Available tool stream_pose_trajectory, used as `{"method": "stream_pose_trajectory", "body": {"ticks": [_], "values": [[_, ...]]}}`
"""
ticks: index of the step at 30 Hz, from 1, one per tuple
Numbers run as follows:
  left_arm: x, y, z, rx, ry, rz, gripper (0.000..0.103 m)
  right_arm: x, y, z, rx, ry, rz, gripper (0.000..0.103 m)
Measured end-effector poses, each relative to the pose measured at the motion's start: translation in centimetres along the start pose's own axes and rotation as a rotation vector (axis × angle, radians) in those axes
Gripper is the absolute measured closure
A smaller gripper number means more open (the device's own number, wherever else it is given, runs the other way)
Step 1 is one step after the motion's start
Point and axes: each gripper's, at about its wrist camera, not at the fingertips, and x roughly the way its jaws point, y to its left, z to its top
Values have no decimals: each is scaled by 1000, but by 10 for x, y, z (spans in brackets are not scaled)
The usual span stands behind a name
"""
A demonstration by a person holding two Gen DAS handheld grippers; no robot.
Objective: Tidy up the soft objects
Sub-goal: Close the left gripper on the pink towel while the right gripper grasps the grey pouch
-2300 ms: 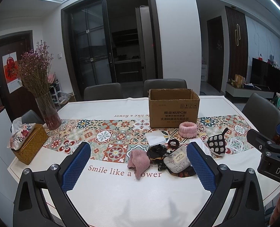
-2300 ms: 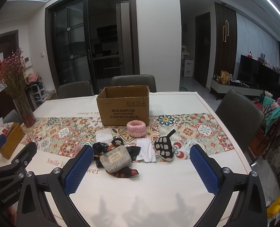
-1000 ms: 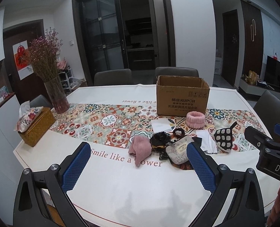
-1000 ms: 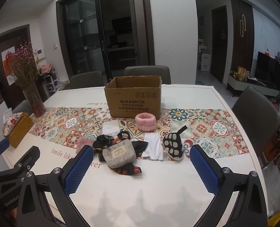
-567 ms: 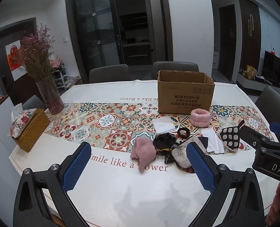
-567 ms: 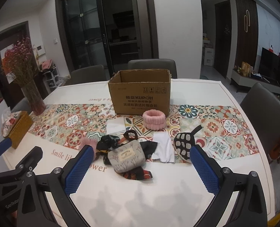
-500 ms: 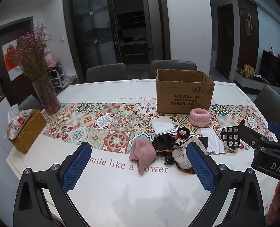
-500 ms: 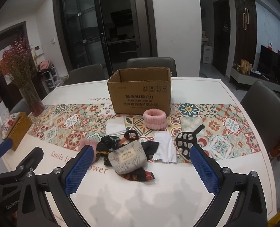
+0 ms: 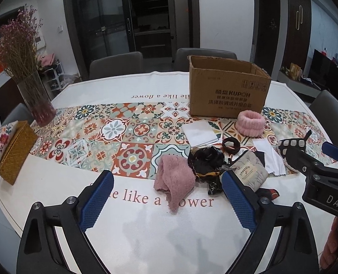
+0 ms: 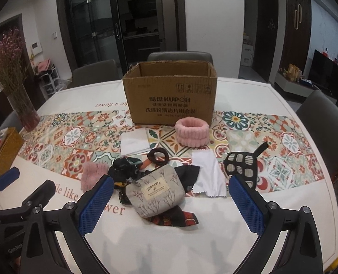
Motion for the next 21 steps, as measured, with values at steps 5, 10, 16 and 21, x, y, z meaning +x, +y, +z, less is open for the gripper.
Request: {"method": "stream_pose_trajectory", "body": {"ticks": [5,10,16,21], "values": [[28,-3,-3,-20,16,18,13,33,-7,-5,36,58,30,8],[50,-9,-9,-39,27,15,18,61,-18,-15,92,110,57,13],[74,-15,-21,-31,54,22,26,87,-27,-27,147,154,75,23],[89,-15,-26,-41,58,21,34,104,-31,-34,185,183,86,32]]}}
